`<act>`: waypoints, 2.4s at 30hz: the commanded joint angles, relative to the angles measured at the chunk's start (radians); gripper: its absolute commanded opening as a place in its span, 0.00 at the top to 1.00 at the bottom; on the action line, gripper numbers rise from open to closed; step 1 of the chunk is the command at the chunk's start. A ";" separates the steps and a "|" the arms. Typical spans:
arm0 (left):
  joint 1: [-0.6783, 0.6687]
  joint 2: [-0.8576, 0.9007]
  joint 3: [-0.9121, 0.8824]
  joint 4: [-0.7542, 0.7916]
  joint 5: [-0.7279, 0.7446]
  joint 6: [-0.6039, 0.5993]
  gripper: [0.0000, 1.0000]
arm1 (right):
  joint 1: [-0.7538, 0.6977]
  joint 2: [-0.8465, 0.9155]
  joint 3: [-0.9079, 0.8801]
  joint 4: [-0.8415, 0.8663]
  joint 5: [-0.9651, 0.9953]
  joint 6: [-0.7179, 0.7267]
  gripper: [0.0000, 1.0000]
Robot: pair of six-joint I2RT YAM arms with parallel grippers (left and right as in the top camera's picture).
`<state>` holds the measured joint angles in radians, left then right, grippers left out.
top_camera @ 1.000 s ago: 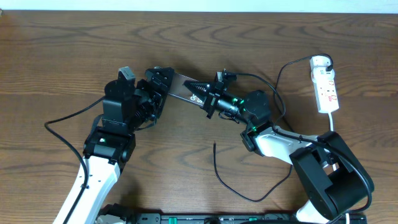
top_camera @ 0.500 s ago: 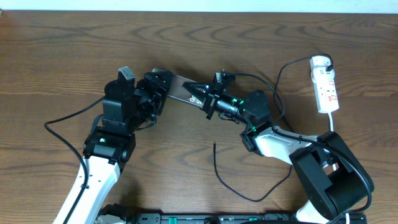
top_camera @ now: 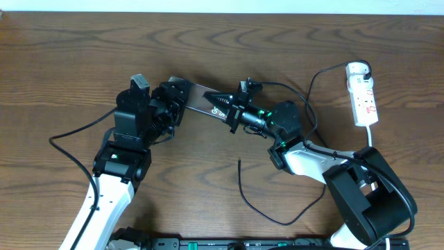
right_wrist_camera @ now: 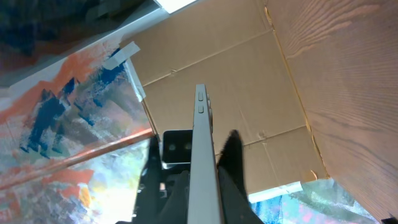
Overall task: Plug charger to phone and switch on socket
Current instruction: 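Regrasp the phone's bottom end with the left gripper near the right gripper, then release the right gripper and carry the phone left with the left gripper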
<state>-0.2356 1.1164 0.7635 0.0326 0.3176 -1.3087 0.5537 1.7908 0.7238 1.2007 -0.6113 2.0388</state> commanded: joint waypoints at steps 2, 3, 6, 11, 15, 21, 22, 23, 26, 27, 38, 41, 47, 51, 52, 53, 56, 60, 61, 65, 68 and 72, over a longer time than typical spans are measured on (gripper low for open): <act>0.006 0.000 -0.005 0.046 0.037 -0.001 0.47 | 0.005 -0.005 0.011 0.015 -0.001 0.013 0.98; 0.006 0.000 -0.005 0.050 0.038 -0.001 0.45 | 0.005 -0.005 0.011 0.015 -0.002 0.013 0.98; 0.006 0.000 -0.010 0.051 0.038 -0.002 0.41 | 0.003 -0.005 0.011 0.015 -0.012 0.013 0.98; 0.006 0.000 -0.033 0.052 0.039 -0.002 0.38 | 0.003 -0.005 0.011 0.014 -0.012 0.013 0.98; 0.006 0.000 -0.040 0.053 0.038 -0.006 0.36 | 0.003 -0.005 0.011 0.014 -0.012 0.009 0.98; 0.006 0.000 -0.040 0.052 0.037 -0.005 0.37 | 0.003 -0.005 0.011 0.014 -0.013 0.010 0.98; 0.006 0.000 -0.040 0.052 0.036 -0.005 0.42 | 0.003 -0.005 0.011 0.014 -0.013 0.010 0.98; 0.006 0.000 -0.040 0.052 0.033 -0.005 0.47 | 0.003 -0.005 0.011 0.014 -0.013 0.010 0.98; 0.006 0.000 -0.040 0.052 0.030 -0.005 0.69 | 0.003 -0.005 0.011 0.014 -0.014 0.010 0.98; 0.006 0.000 -0.040 0.052 0.030 -0.005 0.72 | 0.003 -0.005 0.011 0.014 -0.016 0.010 0.98; 0.006 0.001 -0.040 0.048 0.028 0.014 0.73 | 0.003 -0.005 0.011 0.016 -0.031 0.010 0.98; 0.006 0.006 -0.040 0.047 0.013 0.014 0.73 | 0.003 -0.005 0.011 0.016 -0.036 0.010 0.98; 0.006 0.009 -0.040 0.044 0.002 0.014 0.75 | 0.003 -0.005 0.011 0.016 -0.038 0.010 0.98; 0.006 0.014 -0.040 0.044 -0.015 0.014 0.79 | 0.003 -0.005 0.011 0.016 -0.039 0.010 0.98; 0.006 0.014 -0.040 0.044 -0.015 0.014 0.79 | 0.003 -0.005 0.011 0.016 -0.039 0.010 0.98; 0.006 0.014 -0.040 0.044 -0.015 0.014 0.81 | 0.003 -0.005 0.011 0.016 -0.039 0.010 0.98; 0.006 0.014 -0.040 0.044 -0.016 0.014 0.92 | 0.003 -0.005 0.011 0.016 -0.039 0.010 0.98; 0.006 0.014 -0.040 0.044 -0.016 0.014 0.92 | 0.004 -0.005 0.011 0.016 -0.042 0.010 0.99; 0.006 0.014 -0.040 0.044 -0.016 0.014 0.92 | 0.003 -0.005 0.011 0.016 -0.043 0.010 0.98; 0.006 0.014 -0.040 0.044 -0.016 0.014 0.92 | 0.004 -0.005 0.011 0.016 -0.047 0.010 0.99; 0.006 0.014 -0.040 0.044 -0.016 0.014 0.92 | 0.004 -0.005 0.011 0.016 -0.047 0.010 0.99; 0.006 0.014 -0.040 0.044 -0.016 0.014 0.93 | 0.003 -0.005 0.011 0.016 -0.047 0.010 0.99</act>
<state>-0.2356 1.1259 0.7258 0.0853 0.3195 -1.3388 0.5537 1.7908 0.7238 1.2018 -0.6350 2.0796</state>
